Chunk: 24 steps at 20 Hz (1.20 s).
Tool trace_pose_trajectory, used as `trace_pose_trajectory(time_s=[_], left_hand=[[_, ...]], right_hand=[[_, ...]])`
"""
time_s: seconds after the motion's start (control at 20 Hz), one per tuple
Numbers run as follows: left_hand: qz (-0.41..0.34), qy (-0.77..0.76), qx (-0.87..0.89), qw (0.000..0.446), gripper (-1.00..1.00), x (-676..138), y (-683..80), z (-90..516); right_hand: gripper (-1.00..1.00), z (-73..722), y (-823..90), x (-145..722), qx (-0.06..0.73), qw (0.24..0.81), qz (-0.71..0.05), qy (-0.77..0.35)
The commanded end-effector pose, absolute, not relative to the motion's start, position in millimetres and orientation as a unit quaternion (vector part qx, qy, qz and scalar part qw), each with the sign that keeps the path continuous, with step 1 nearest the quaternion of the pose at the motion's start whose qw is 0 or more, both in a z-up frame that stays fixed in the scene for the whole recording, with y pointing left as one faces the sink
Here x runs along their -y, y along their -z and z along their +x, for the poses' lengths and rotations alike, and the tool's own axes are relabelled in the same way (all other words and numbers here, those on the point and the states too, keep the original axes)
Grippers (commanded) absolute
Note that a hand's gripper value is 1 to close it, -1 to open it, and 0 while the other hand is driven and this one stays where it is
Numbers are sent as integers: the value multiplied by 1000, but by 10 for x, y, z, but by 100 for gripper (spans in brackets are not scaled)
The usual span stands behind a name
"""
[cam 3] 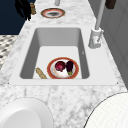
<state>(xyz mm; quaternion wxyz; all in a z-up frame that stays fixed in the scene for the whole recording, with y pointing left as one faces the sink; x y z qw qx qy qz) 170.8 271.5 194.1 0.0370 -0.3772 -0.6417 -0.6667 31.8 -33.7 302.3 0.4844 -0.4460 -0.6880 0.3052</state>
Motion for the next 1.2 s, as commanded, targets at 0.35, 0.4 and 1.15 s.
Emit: trace_pose_trajectory(time_s=[0.35, 0.4, 1.15], left_hand=[[-377, 667, 642, 37, 0, -2715, -1941, 1708], [-377, 667, 642, 37, 0, -2715, -1941, 1708], [-377, 667, 642, 37, 0, -2715, -1941, 1708]], right_hand=[[-100, 259, -2848, 700, 633, 493, -435, -409], [-100, 248, -2825, 723, 629, 497, -430, -416], [-100, 241, -2769, 1108, 575, 493, -393, -522]])
